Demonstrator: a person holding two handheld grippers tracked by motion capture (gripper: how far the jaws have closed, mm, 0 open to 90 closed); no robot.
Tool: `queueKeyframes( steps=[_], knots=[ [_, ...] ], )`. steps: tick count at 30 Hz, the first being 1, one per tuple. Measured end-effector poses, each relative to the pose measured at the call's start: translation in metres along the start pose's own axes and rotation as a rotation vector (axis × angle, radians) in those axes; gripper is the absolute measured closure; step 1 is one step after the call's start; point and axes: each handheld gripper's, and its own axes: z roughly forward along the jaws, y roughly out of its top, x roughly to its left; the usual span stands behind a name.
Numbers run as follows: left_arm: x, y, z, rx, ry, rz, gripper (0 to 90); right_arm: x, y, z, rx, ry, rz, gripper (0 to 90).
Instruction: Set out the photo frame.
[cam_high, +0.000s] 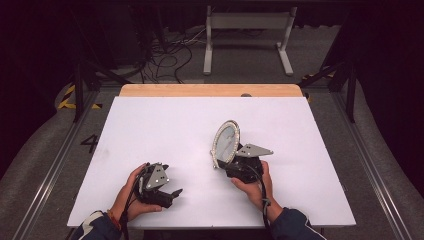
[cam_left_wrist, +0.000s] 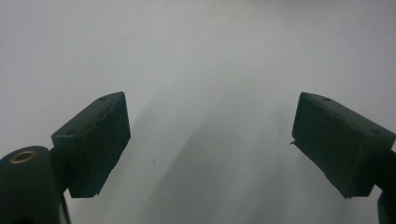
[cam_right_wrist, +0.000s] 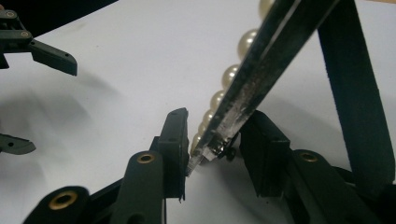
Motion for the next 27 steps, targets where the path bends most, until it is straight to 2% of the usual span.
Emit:
queueKeyframes(
  steps=[17,19,22,27],
  knots=[
    [0.0,0.0,-0.001,-0.003,-0.011,0.002,11.6,-0.001,-0.001,-0.009,0.005,-0.002,-0.025,65.9],
    [0.0,0.0,-0.002,-0.013,-0.026,0.007,11.5,-0.002,-0.001,-0.01,0.01,0.003,-0.029,66.3],
    [-0.001,0.001,-0.002,-0.011,-0.025,0.014,11.4,-0.004,-0.002,-0.012,0.014,0.011,-0.028,67.6],
    [0.0,0.0,-0.002,-0.018,-0.027,-0.004,10.8,-0.009,-0.001,-0.014,0.027,0.039,-0.035,69.9]
  ],
)
